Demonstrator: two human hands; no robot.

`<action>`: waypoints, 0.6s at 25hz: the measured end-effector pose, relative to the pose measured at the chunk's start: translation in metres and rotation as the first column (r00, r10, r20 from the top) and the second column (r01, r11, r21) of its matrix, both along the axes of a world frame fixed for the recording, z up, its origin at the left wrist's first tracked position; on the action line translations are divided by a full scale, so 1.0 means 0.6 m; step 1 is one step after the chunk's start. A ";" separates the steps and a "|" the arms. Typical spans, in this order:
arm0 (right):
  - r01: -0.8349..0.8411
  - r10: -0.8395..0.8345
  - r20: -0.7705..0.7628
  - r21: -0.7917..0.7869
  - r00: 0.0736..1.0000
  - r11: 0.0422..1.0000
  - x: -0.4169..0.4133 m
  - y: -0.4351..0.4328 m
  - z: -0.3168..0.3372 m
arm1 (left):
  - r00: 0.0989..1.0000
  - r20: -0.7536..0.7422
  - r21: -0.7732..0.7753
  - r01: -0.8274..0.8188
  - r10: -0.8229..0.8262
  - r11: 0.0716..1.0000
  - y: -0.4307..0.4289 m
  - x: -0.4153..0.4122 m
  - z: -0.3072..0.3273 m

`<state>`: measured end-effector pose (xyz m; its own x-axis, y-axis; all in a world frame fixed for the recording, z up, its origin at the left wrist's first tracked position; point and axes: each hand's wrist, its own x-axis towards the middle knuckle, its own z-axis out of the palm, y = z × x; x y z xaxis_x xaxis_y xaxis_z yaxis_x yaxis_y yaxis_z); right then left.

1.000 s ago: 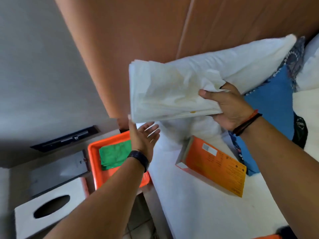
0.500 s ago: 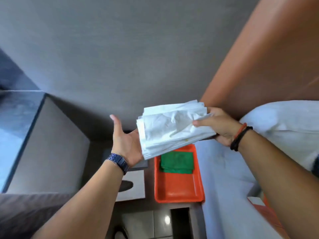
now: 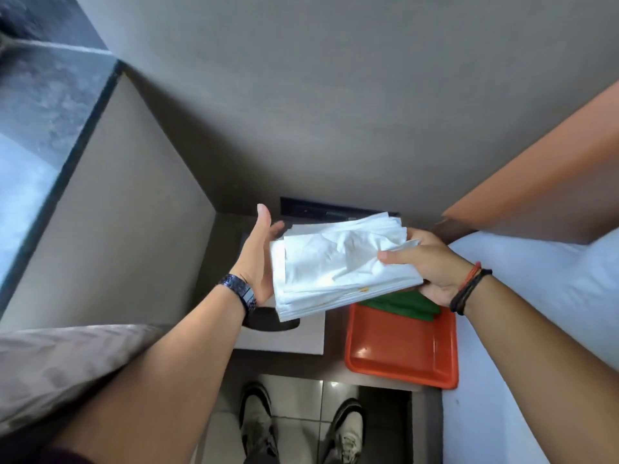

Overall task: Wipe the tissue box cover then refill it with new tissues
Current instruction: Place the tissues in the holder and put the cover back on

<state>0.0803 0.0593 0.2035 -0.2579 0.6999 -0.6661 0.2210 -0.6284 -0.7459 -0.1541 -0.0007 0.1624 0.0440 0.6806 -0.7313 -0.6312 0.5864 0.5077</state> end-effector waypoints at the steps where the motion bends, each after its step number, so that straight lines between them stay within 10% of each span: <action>1: -0.009 0.010 -0.004 0.007 1.000 1.000 -0.010 0.005 -0.016 | 1.000 -0.020 0.008 0.015 -0.014 1.000 0.006 -0.009 -0.015; 8: 0.087 -0.087 0.034 -0.005 0.996 0.996 -0.083 0.042 -0.142 | 0.988 -0.003 0.103 0.156 -0.156 0.982 0.002 -0.061 -0.122; 15: 0.004 -0.035 0.330 0.095 0.943 0.995 -0.143 0.055 -0.293 | 0.809 -0.550 -0.105 0.176 -0.205 0.979 0.054 -0.107 -0.214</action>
